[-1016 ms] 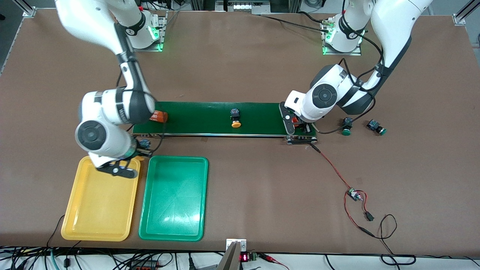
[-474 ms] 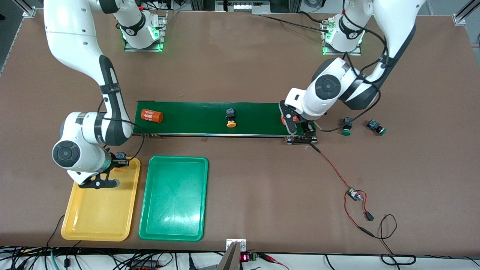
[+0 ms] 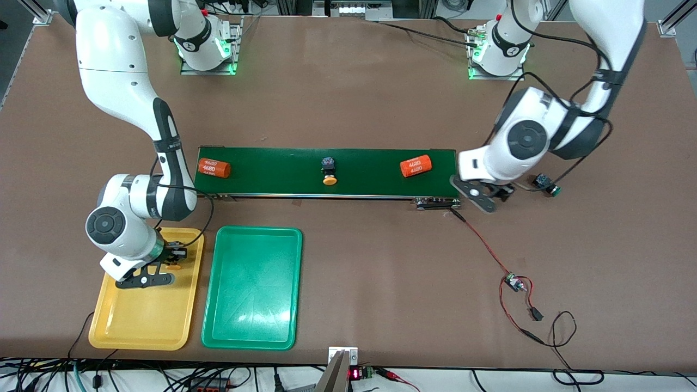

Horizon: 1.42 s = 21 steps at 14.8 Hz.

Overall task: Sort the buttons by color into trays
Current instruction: 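Release the button in the yellow tray while the left gripper grasps a green button, then grasp the second yellow button on the belt with the right gripper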

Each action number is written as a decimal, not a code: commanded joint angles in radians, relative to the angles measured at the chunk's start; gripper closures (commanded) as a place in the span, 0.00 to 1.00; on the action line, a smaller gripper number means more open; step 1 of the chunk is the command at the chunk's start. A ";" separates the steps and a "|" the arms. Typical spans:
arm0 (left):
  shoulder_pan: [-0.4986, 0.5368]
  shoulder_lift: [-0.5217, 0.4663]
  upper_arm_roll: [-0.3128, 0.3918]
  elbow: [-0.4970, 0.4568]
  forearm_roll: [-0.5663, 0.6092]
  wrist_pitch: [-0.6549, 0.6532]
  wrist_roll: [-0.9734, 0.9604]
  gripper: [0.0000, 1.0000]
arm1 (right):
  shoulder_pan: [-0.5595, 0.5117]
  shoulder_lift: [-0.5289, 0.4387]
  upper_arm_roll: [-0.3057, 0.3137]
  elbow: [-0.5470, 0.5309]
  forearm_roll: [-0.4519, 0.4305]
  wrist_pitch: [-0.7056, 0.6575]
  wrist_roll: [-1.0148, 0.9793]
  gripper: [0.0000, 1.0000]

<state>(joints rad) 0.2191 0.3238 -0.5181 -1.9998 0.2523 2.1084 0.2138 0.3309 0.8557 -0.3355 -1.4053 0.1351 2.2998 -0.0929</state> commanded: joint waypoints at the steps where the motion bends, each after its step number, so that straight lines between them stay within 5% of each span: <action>1: -0.001 -0.028 0.116 -0.008 -0.033 -0.016 -0.031 0.00 | -0.004 -0.003 0.013 0.037 0.040 -0.060 0.004 0.00; 5: -0.001 -0.023 0.226 -0.030 -0.051 -0.024 -0.037 0.00 | 0.002 -0.058 0.001 0.104 0.090 -0.333 0.010 0.00; 9: -0.006 -0.011 0.227 -0.106 -0.060 -0.011 -0.221 0.00 | 0.016 -0.145 0.006 0.097 0.086 -0.430 0.036 0.00; 14: -0.023 0.061 0.227 -0.154 -0.068 0.061 -0.221 0.00 | 0.130 -0.246 0.010 0.011 0.092 -0.531 0.119 0.00; 18: -0.024 0.087 0.228 -0.247 -0.070 0.251 -0.220 0.00 | 0.269 -0.305 0.012 -0.084 0.092 -0.542 0.336 0.00; 19: -0.024 0.093 0.228 -0.247 -0.070 0.254 -0.220 0.04 | 0.302 -0.305 0.012 -0.089 0.092 -0.542 0.382 0.00; 21: -0.023 0.090 0.228 -0.246 -0.070 0.251 -0.217 0.41 | 0.385 -0.307 0.010 -0.104 0.092 -0.540 0.458 0.00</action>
<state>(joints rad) 0.2005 0.4295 -0.2950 -2.2380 0.2131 2.3508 -0.0124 0.6443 0.5849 -0.3183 -1.4550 0.2203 1.7548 0.2927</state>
